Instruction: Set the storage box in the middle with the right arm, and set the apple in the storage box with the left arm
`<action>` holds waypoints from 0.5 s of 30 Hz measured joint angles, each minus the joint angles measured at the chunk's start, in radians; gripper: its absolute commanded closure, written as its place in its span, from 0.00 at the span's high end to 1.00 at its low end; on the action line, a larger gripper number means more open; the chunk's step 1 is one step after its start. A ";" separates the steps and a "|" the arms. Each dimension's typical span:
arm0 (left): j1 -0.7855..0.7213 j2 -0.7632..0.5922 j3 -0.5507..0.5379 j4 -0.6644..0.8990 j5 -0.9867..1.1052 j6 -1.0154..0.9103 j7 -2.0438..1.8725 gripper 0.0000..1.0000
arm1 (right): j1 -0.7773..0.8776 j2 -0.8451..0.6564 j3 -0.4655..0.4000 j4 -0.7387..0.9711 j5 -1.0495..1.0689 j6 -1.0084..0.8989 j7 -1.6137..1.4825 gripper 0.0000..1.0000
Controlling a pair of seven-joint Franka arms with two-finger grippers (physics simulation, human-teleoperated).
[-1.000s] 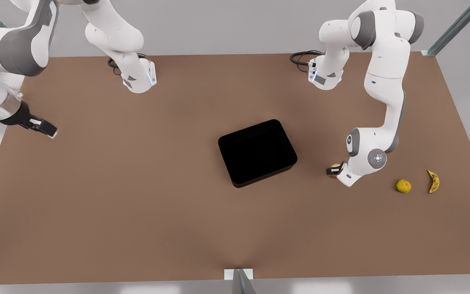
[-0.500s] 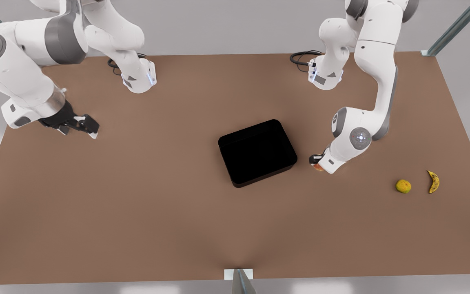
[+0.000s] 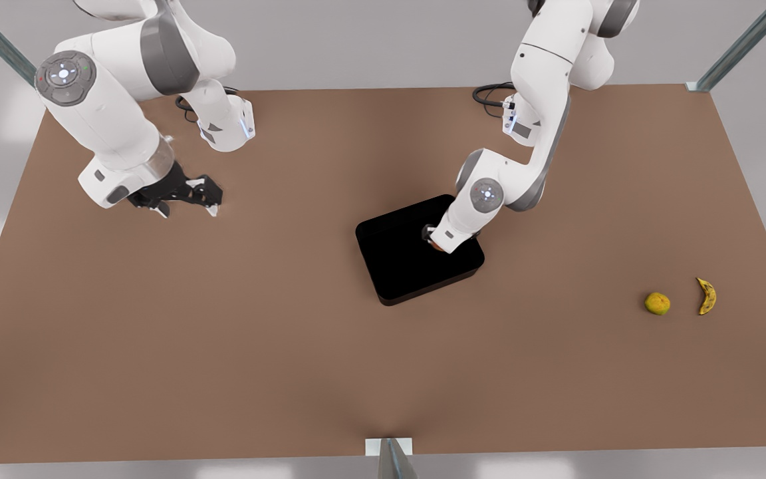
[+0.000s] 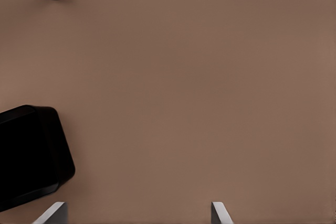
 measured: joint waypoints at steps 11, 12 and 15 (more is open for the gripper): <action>0.431 -0.112 0.017 0.307 0.107 -0.383 0.198 1.00 | 0.026 0.006 0.000 0.000 0.000 0.008 0.001 1.00; 0.526 -0.112 0.008 0.382 0.138 -0.489 0.261 1.00 | 0.025 0.006 0.000 0.000 0.000 0.009 0.002 1.00; 0.699 -0.186 -0.037 0.378 0.226 -0.550 0.367 1.00 | 0.023 0.006 0.002 0.000 0.001 0.012 0.003 1.00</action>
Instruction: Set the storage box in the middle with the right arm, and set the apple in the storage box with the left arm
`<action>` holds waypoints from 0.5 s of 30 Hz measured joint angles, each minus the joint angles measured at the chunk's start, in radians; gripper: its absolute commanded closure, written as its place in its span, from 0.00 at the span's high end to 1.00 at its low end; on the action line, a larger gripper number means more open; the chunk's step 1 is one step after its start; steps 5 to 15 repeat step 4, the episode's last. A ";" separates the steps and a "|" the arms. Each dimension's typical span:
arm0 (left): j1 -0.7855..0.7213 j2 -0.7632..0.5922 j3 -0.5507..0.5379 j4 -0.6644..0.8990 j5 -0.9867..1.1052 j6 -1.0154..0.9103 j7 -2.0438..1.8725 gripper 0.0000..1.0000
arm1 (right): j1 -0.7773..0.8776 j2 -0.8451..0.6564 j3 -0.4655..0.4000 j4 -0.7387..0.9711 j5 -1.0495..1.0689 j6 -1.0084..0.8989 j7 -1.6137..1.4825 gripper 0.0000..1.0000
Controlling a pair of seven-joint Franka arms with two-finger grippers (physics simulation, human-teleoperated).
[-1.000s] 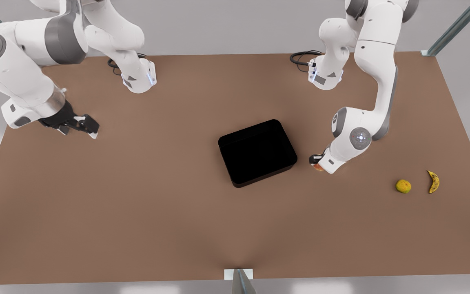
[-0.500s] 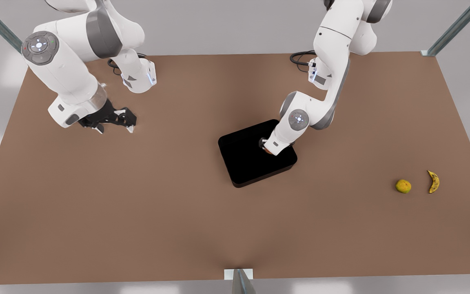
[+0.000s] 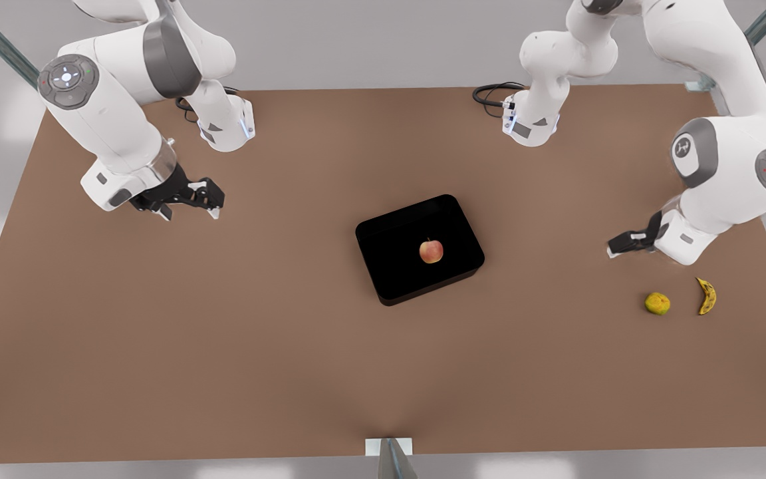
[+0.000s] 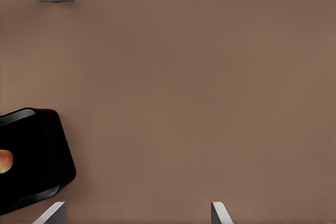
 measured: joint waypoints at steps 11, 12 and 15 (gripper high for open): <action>0.018 -0.015 -0.006 -0.009 0.056 -0.017 0.040 1.00 | 0.009 0.000 0.003 0.006 0.006 0.000 0.001 1.00; 0.018 -0.015 -0.006 -0.009 0.056 -0.017 0.040 1.00 | 0.009 0.000 0.003 0.006 0.006 0.000 0.001 1.00; 0.018 -0.015 -0.006 -0.009 0.056 -0.017 0.040 1.00 | 0.009 0.000 0.003 0.006 0.006 0.000 0.001 1.00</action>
